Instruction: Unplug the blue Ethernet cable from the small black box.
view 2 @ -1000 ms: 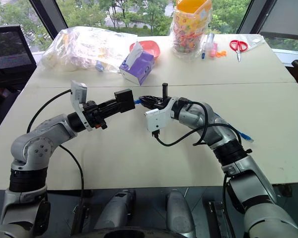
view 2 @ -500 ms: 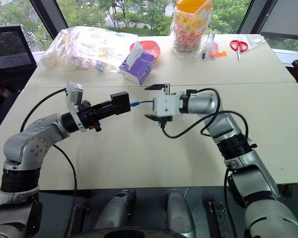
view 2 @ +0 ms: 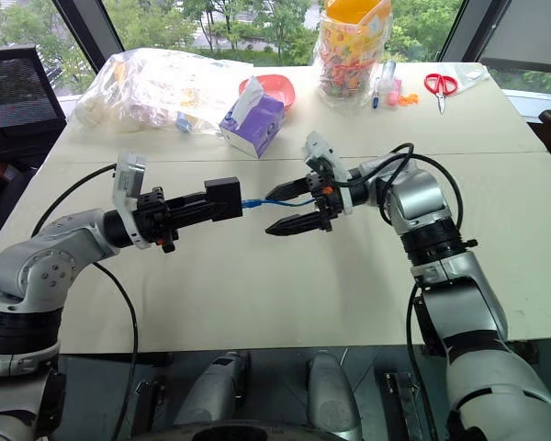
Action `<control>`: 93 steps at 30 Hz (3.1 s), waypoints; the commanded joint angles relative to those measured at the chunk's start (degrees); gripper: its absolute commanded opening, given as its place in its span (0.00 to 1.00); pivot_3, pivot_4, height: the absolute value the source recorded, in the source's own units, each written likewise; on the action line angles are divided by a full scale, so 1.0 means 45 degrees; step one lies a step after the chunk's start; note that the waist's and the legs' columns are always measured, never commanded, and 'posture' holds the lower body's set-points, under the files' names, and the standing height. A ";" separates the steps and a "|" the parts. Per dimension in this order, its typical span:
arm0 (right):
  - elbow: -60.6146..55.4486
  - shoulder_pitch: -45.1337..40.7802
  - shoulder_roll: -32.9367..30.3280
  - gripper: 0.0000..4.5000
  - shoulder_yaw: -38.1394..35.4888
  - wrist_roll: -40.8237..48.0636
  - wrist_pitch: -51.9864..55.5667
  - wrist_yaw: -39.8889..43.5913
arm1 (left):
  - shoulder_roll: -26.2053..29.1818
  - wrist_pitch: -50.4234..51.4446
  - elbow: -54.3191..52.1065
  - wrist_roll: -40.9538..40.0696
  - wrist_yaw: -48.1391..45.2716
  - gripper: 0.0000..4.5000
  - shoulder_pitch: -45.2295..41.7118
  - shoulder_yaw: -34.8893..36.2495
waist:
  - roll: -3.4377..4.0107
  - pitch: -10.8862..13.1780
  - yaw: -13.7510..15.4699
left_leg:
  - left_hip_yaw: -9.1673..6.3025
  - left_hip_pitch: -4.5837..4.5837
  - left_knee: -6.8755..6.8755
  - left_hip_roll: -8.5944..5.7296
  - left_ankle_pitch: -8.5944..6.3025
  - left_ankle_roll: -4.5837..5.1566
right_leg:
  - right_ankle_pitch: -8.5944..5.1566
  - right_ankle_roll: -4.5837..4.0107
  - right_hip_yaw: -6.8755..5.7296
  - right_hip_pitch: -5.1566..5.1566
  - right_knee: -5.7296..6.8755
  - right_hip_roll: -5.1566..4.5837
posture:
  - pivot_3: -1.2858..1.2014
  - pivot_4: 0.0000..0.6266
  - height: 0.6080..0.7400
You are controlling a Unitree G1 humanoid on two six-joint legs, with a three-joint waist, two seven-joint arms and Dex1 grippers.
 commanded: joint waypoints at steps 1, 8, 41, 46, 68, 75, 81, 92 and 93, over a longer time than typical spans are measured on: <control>0.0314 -0.0601 0.0425 0.98 -0.0488 0.0266 0.0026 -0.0203 | 0.0024 -0.0059 -0.0437 -0.0275 -0.0076 0.10 -0.0233 0.0178 | 0.0000 0.0000 0.0002 | 0.0000 0.0000 0.0001 -0.0001 0.0000 0.0000 | 0.0000 0.0001 0.0000 0.0000 0.0000 0.0000 | 0.52 0.24 0.90; 0.0630 -0.0702 0.0695 0.87 -0.0455 0.0103 -0.0038 -0.0206 | 0.0015 -0.0074 -0.0448 -0.0291 -0.0069 0.10 -0.0295 0.0186 | 0.0000 0.0000 0.0008 | 0.0000 -0.0004 0.0002 -0.0002 0.0000 0.0000 | 0.0001 0.0002 -0.0001 -0.0002 -0.0001 0.0001 | 0.52 0.24 0.90; 0.0766 -0.0900 0.0999 0.47 -0.0240 -0.0135 -0.0075 0.0149 | -0.0311 -0.0228 -0.0648 -0.0416 0.0308 0.10 -0.0300 0.0245 | 0.0000 0.0000 -0.0008 | 0.0001 -0.0006 0.0000 -0.0001 0.0000 -0.0001 | 0.0001 0.0003 0.0000 -0.0009 0.0001 0.0002 | 0.52 0.24 0.90; 0.0902 -0.0951 0.0901 0.31 -0.0277 -0.0242 -0.0175 0.0277 | -0.0307 -0.0273 -0.0727 -0.0347 0.0291 0.10 -0.0219 0.0184 | 0.0000 0.0000 -0.0002 | 0.0001 -0.0006 0.0000 -0.0001 0.0000 -0.0001 | 0.0001 0.0003 0.0000 -0.0008 0.0000 0.0002 | 0.52 0.24 0.90; 0.0821 -0.0841 0.0733 0.58 -0.0328 -0.0408 -0.0053 0.0446 | 0.0063 -0.0200 -0.0880 -0.0175 -0.0086 0.10 -0.0110 0.0081 | 0.0001 0.0000 -0.0008 | 0.0001 -0.0007 0.0000 -0.0001 0.0000 -0.0001 | 0.0000 0.0003 -0.0001 -0.0009 0.0001 0.0002 | 0.52 0.24 0.90; 0.0971 -0.1008 0.0773 0.58 -0.0364 -0.0338 0.0222 0.0446 | 0.0129 -0.0213 -0.1034 -0.0179 -0.0173 0.10 0.0011 0.0020 | 0.0000 0.0000 -0.0005 | 0.0001 -0.0007 0.0000 -0.0001 0.0000 -0.0001 | 0.0001 0.0003 -0.0001 -0.0009 0.0000 0.0002 | 0.52 0.24 0.90; 0.1077 -0.1128 0.0759 0.58 -0.0330 -0.0361 0.0443 0.0478 | 0.0116 -0.0258 -0.1050 -0.0143 -0.0195 0.10 0.0037 0.0008 | 0.0000 0.0000 -0.0004 | 0.0001 -0.0007 0.0000 -0.0001 0.0000 -0.0001 | 0.0000 0.0003 -0.0001 -0.0009 0.0000 0.0002 | 0.52 0.24 0.90; 0.1298 -0.1290 0.0764 0.40 -0.0348 -0.0349 0.0425 0.0581 | 0.0097 -0.0307 -0.1179 0.0025 -0.0359 0.10 0.0202 -0.0068 | 0.0000 0.0000 -0.0004 | 0.0002 -0.0009 -0.0001 -0.0001 0.0000 -0.0001 | 0.0000 0.0003 -0.0001 -0.0011 0.0000 0.0002 | 0.52 0.24 0.90; 0.1291 -0.1284 0.0760 0.28 -0.0338 -0.0356 0.0416 0.0596 | 0.0087 -0.0318 -0.1175 0.0041 -0.0366 0.10 0.0207 -0.0069 | 0.0000 0.0000 -0.0005 | 0.0002 -0.0009 -0.0001 -0.0001 0.0000 -0.0001 | 0.0000 0.0003 -0.0001 -0.0012 0.0000 0.0002 | 0.52 0.24 0.90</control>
